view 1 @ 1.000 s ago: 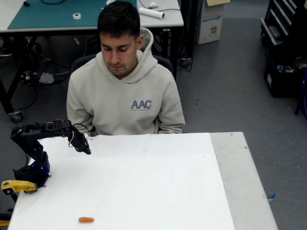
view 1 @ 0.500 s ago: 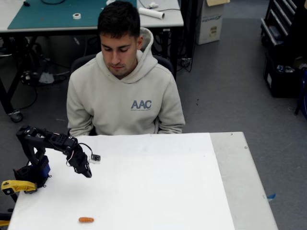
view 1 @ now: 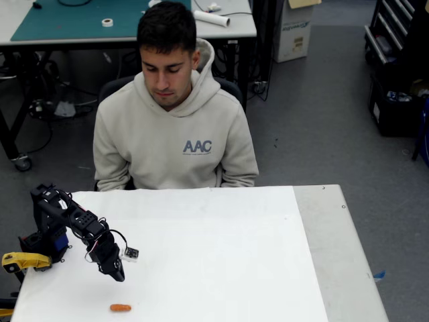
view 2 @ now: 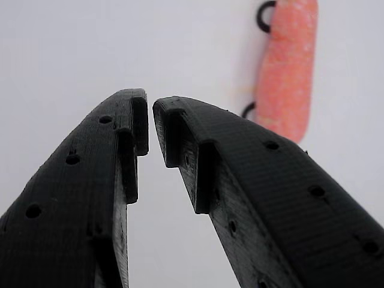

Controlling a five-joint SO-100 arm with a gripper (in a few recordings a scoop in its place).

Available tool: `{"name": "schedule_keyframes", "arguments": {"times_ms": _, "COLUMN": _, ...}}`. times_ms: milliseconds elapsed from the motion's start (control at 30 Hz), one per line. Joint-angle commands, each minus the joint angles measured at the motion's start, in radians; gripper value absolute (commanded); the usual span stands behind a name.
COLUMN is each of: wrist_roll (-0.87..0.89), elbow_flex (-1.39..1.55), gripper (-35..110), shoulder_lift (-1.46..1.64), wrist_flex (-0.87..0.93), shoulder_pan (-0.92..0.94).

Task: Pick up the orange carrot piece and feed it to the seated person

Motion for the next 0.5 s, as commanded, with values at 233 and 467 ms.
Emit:
{"name": "schedule_keyframes", "arguments": {"times_ms": 233, "wrist_roll": -0.092, "elbow_flex": -0.201, "gripper": -3, "shoulder_lift": -0.057, "wrist_flex": -0.006, "shoulder_pan": 0.137}}
{"name": "schedule_keyframes", "arguments": {"times_ms": 467, "wrist_roll": -0.091, "elbow_flex": -0.275, "gripper": -3, "shoulder_lift": -0.114, "wrist_flex": -0.006, "shoulder_pan": 0.146}}
